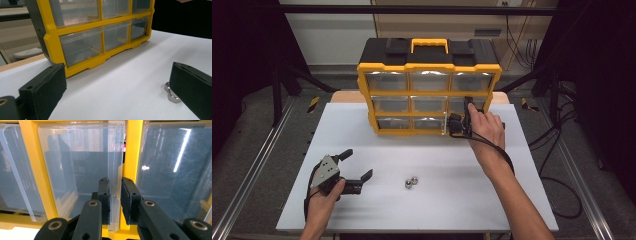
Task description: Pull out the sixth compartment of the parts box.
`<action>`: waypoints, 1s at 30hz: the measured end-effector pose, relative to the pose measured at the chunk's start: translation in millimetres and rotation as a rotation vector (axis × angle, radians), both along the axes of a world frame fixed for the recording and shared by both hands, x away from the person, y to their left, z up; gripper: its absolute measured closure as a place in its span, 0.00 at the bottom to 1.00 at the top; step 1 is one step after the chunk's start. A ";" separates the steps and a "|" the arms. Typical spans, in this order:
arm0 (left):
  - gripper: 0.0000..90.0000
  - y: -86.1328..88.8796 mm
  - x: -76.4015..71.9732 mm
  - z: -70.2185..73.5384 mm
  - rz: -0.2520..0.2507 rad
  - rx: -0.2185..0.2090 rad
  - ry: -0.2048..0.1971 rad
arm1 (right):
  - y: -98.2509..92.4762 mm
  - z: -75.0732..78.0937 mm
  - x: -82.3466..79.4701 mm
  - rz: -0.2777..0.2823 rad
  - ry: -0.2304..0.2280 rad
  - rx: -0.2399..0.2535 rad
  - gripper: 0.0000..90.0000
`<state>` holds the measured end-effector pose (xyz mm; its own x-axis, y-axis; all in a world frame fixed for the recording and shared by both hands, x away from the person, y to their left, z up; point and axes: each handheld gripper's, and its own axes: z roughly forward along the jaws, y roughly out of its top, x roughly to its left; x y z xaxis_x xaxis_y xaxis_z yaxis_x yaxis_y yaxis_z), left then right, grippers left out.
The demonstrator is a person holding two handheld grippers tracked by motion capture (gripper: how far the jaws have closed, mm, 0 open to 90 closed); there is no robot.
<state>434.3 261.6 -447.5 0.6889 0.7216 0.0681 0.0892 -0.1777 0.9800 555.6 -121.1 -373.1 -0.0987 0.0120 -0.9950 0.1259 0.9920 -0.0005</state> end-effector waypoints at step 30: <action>0.01 -1.1 -0.3 0.8 -0.007 0.012 -0.003 | -1.0 1.9 -39.6 0.021 0.011 0.003 0.87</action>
